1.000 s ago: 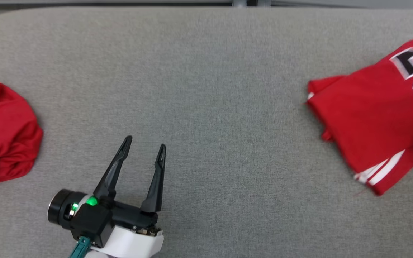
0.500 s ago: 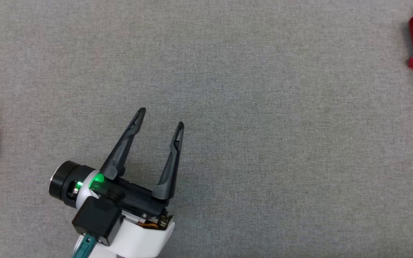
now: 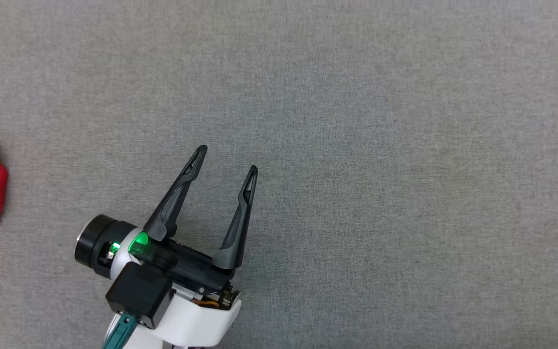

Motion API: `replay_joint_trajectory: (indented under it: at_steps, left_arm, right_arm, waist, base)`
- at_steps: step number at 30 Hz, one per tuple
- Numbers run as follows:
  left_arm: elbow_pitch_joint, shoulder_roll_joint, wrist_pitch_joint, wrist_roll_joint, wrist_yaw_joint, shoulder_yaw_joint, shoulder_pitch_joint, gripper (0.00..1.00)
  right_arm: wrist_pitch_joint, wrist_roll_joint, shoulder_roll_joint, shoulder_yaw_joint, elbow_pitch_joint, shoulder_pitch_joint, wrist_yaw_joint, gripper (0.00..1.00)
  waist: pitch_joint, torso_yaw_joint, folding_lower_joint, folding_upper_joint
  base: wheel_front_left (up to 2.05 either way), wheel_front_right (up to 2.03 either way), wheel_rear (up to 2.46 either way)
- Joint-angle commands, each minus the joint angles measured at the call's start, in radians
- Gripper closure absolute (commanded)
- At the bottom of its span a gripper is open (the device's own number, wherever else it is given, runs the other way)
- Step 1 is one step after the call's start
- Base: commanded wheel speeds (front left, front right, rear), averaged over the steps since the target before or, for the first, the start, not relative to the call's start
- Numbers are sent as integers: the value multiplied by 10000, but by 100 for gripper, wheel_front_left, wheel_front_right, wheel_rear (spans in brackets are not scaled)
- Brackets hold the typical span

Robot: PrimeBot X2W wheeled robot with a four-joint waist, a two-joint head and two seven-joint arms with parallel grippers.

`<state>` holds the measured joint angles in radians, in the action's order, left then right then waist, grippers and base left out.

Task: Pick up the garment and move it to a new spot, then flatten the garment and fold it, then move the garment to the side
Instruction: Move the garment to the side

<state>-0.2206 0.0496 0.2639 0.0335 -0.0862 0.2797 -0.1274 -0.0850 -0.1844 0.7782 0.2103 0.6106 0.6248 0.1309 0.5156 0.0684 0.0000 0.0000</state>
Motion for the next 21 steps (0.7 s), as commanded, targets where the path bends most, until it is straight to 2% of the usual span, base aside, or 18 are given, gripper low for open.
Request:
replay_joint_trajectory:
  at_steps: [1, 5, 11, 12, 17, 21]
  left_arm:
    - [67, 28, 4, 85, 99, 0, 120, 0]
    - [316, 27, 3, 177, 262, 27, 374, 0]
    - [808, 28, 3, 563, 742, -4, 872, 0]
    - [808, 28, 3, 563, 742, -4, 872, 0]
    - [1312, 30, 3, 1108, 1094, -282, 1335, 0]
    - [1624, 28, 3, 1514, 1251, -605, 1743, 0]
  right_arm:
    - [372, 517, -536, -66, -252, -186, -5, 0]
    - [1423, 1070, -1883, -580, -846, -597, -7, 0]
    - [2997, 980, -3427, -2181, -1216, -1596, -7, 0]
    - [2997, 980, -3427, -2181, -1216, -1596, -7, 0]
    - [3492, 619, -4400, -3108, -1373, -2308, -7, 0]
    - [3512, 388, -5240, -3285, -2247, -3132, -7, 0]
  waist:
    - [-423, 88, 0, 0]
    - [-1190, 102, 0, 0]
    - [-2428, 170, 0, 0]
    - [-2428, 170, 0, 0]
    - [-3358, 171, 0, 0]
    - [-4102, 125, 0, 0]
  base:
    - [0, 0, 0]
    - [0, 0, 0]
    - [0, 0, 0]
    - [0, 0, 0]
    - [0, 0, 0]
    - [0, 0, 0]
